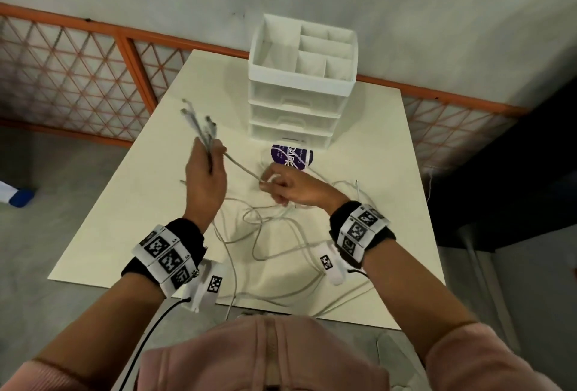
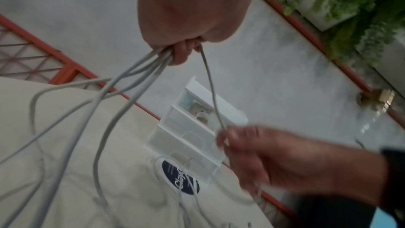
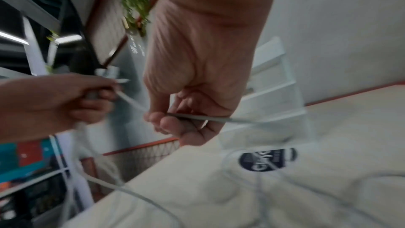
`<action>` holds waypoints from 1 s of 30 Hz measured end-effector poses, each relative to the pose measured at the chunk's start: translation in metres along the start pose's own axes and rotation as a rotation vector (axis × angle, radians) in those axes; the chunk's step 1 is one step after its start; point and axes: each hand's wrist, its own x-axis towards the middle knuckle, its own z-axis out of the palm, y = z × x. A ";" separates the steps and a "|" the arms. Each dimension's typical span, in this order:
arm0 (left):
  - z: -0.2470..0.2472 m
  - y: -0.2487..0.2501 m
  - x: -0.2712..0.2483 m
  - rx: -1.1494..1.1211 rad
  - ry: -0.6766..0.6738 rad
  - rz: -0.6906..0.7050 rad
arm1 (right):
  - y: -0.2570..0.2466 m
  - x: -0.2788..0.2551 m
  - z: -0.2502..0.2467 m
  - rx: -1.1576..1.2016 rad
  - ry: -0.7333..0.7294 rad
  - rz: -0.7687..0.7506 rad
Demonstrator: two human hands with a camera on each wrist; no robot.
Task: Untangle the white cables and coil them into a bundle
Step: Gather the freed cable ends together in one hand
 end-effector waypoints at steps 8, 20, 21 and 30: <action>-0.022 0.006 0.012 -0.289 0.189 -0.095 | 0.056 -0.034 -0.086 -0.253 0.189 0.152; 0.009 0.038 -0.010 -0.318 -0.294 -0.051 | -0.072 -0.021 -0.093 -0.387 0.306 -0.104; 0.012 0.038 -0.011 -0.311 -0.318 -0.071 | -0.077 -0.020 -0.086 -0.446 0.264 -0.101; 0.010 0.032 -0.005 -0.103 -0.225 -0.025 | -0.043 -0.013 -0.083 -0.396 0.279 -0.068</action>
